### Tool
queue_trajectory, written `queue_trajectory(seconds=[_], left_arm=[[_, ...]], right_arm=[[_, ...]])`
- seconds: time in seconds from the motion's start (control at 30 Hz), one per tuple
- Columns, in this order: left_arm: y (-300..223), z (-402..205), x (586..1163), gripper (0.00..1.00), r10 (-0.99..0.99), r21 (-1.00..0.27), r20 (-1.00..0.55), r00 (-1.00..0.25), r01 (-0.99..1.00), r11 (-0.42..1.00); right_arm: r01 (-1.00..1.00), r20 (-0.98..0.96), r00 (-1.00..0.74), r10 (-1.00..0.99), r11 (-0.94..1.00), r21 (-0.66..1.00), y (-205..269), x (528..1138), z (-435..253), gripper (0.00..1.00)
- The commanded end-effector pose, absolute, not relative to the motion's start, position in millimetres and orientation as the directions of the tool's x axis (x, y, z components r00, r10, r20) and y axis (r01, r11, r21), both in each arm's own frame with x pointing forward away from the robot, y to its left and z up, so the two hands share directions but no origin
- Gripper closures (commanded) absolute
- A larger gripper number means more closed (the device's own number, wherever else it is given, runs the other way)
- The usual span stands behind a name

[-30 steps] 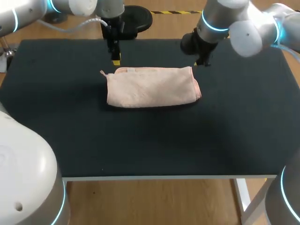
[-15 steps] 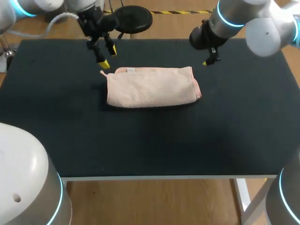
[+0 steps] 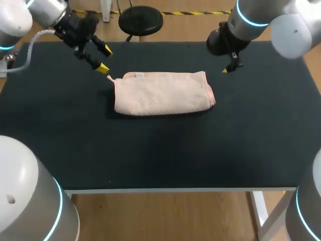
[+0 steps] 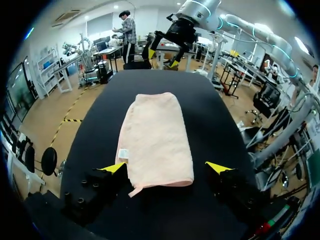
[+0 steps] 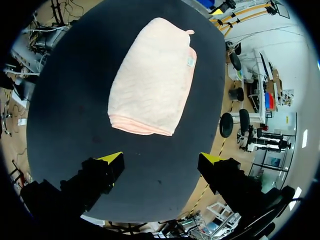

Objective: Fold the towel

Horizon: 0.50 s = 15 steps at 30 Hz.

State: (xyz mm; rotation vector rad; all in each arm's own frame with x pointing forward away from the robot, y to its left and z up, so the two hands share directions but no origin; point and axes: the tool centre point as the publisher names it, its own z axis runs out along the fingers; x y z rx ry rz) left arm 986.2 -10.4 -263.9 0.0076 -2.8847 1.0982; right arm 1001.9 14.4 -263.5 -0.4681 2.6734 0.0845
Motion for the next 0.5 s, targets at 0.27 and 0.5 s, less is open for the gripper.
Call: queue_trajectory(seconds=[0.27, 0.5], left_arm=[[-9.5, -266.0, 973.7, 0.0, -0.093, -0.697, -0.065, -0.994, -0.022, 0.717], [-9.5, -266.0, 973.7, 0.0, -0.093, -0.697, -0.065, -0.994, -0.022, 0.717]], right_arm=[[-0.347, -0.419, -0.851, -0.316, 0.938, -0.003, 4.7, 994.2, -255.0, 0.0], [-0.197, -0.436, -0.893, -0.114, 0.969, 0.15, -9.8, 1012.1, -257.9, 0.0]])
